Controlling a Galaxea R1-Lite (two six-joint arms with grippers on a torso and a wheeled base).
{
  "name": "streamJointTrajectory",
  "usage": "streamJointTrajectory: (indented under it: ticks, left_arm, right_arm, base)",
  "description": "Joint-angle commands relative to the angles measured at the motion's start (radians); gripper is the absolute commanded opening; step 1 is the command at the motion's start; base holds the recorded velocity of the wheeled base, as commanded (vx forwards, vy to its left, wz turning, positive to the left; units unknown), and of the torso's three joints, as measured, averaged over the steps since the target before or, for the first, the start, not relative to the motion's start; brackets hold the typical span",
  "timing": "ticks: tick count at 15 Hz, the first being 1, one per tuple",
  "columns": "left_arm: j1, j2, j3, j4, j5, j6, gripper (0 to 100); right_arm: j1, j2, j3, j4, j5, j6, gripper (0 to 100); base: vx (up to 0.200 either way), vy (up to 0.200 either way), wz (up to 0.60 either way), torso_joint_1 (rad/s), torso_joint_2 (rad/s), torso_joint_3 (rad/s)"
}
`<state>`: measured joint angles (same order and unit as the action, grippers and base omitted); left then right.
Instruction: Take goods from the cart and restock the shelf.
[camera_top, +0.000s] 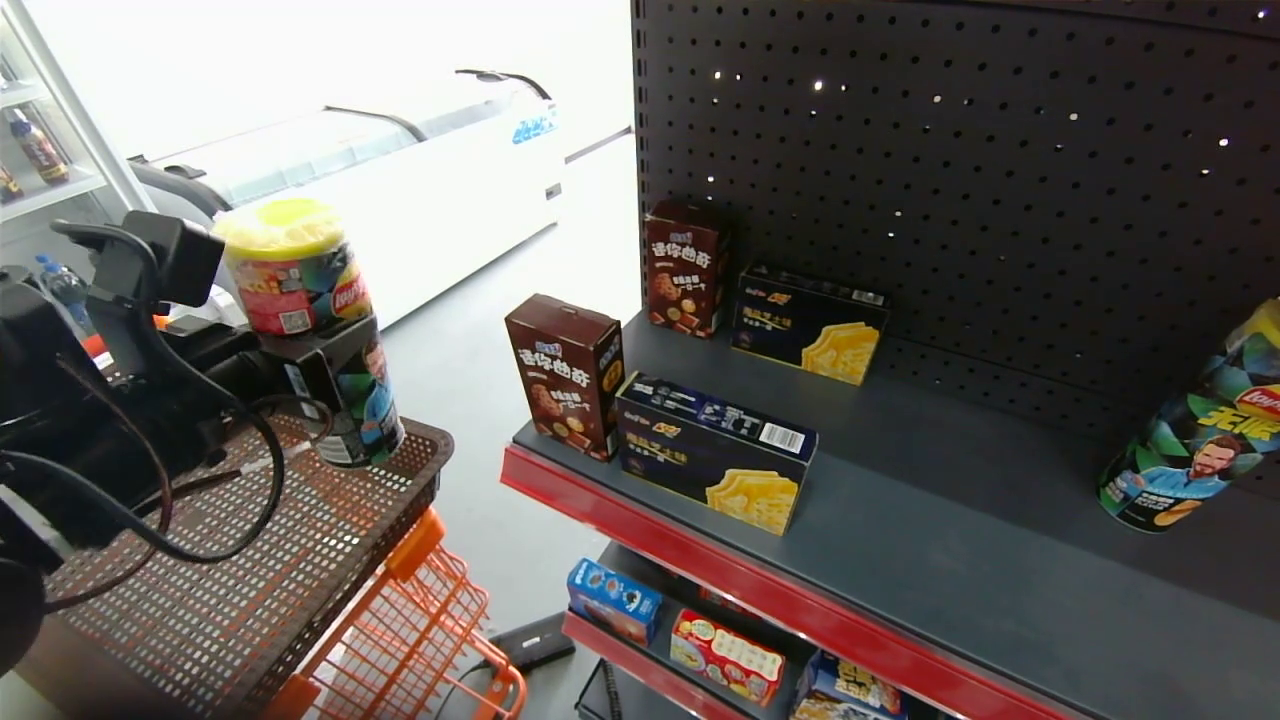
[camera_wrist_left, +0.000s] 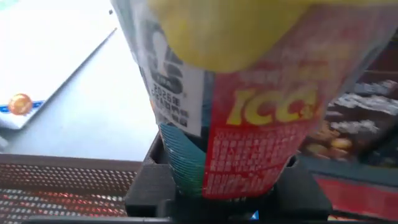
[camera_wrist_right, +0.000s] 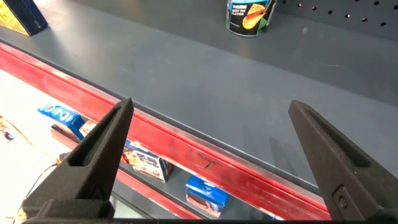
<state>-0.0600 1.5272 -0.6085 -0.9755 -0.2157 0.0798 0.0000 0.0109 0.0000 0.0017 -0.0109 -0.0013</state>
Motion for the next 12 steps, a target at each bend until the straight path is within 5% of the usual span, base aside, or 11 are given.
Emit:
streamJointTrajectory:
  ticks: [1,4,7,12]
  left_arm:
    - [-0.098,-0.233,0.015,0.205,-0.024,-0.002,0]
    - [-0.162,-0.391,0.019,0.482,-0.070,-0.002,0]
    - [-0.169,-0.409,0.035,0.515,-0.185,-0.002,0]
    - [-0.193,-0.394,0.062,0.486,-0.225,0.002,0]
  right_arm:
    - [0.000,0.001,0.000,0.000,0.000,0.000,100]
    - [0.000,0.001,0.000,0.000,0.000,0.000,100]
    - [0.000,0.001,0.000,0.000,0.000,0.000,100]
    - [0.000,0.001,0.000,0.000,0.000,0.000,100]
  base:
    - [0.000,0.000,0.00,0.000,0.00,0.000]
    - [0.000,0.000,0.00,0.000,0.00,0.000]
    - [0.000,0.000,0.00,0.000,0.00,0.000]
    - [0.000,0.000,0.00,0.000,0.00,0.000]
